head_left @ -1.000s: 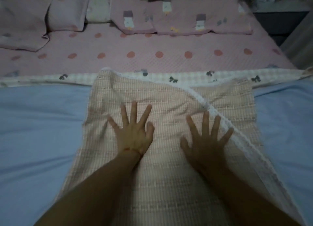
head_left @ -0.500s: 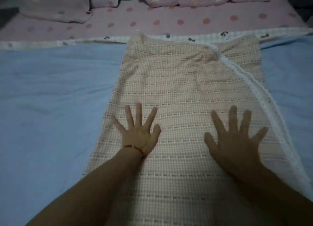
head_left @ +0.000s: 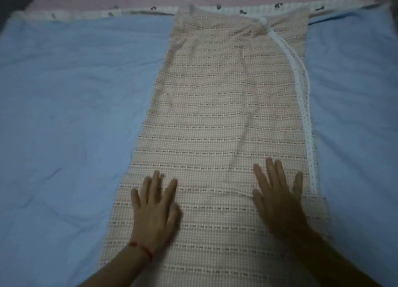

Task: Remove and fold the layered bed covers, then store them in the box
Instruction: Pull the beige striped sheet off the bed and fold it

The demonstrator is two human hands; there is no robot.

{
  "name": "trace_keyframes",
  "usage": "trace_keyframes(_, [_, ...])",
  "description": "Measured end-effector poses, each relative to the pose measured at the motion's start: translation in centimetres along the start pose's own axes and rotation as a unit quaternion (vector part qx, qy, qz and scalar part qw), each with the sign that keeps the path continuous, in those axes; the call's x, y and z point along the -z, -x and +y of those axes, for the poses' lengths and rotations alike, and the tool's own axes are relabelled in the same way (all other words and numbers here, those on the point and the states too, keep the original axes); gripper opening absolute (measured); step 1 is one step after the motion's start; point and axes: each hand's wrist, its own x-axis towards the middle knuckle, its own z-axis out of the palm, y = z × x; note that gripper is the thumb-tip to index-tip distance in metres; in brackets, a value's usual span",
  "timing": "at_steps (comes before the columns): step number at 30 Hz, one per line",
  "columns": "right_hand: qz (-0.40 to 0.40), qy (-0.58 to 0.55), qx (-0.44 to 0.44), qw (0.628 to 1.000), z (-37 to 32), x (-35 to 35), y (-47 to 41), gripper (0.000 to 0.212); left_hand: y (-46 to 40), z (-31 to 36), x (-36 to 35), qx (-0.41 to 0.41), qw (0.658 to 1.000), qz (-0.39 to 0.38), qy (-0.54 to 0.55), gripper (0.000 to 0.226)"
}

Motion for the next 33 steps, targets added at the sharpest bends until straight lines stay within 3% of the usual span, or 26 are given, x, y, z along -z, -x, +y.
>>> trace_keyframes(4, [0.067,-0.037,0.074,0.994,-2.5,-3.5,13.7,0.042,11.6,-1.4,-2.3,-0.05,0.996,-0.071,-0.008,0.078])
trace_keyframes(6, [0.021,-0.029,0.107,0.994,-2.9,-4.7,17.5,0.041,14.1,-2.2,-3.7,-0.069,0.99,-0.122,0.001,0.099])
trace_keyframes(10, [-0.056,-0.036,0.168,0.984,-1.9,-4.7,20.2,0.085,13.6,-4.1,-4.1,-0.159,0.976,-0.15,0.002,0.12])
trace_keyframes(15, [-0.122,-0.004,0.23,0.966,-2.1,-4.2,22.9,0.1,16.4,-6.0,-3.6,-0.262,0.947,-0.168,-0.075,0.115])
trace_keyframes(21, [-0.133,0.051,0.229,0.963,-2.8,-4.2,24.1,0.111,18.2,-5.9,-4.9,-0.24,0.949,-0.15,-0.139,0.131])
trace_keyframes(25, [-0.129,0.06,0.171,0.975,-3.8,-3.7,25.3,0.119,19.3,-6.2,-4.5,-0.141,0.972,-0.144,-0.122,0.134])
trace_keyframes(28, [-0.114,0.05,0.16,0.979,-2.9,-3.4,26.1,0.113,19.9,-7.1,-3.2,-0.095,0.98,-0.139,-0.105,0.118])
trace_keyframes(31, [-0.088,0.054,0.084,0.991,-0.2,-2.5,27.0,0.1,20.5,-10.0,-2.3,-0.051,0.989,-0.122,-0.066,0.069])
trace_keyframes(33, [-0.055,0.058,0.034,0.996,1.1,-1.3,27.3,0.088,20.2,-12.6,-1.9,-0.045,0.994,-0.1,-0.003,0.065])
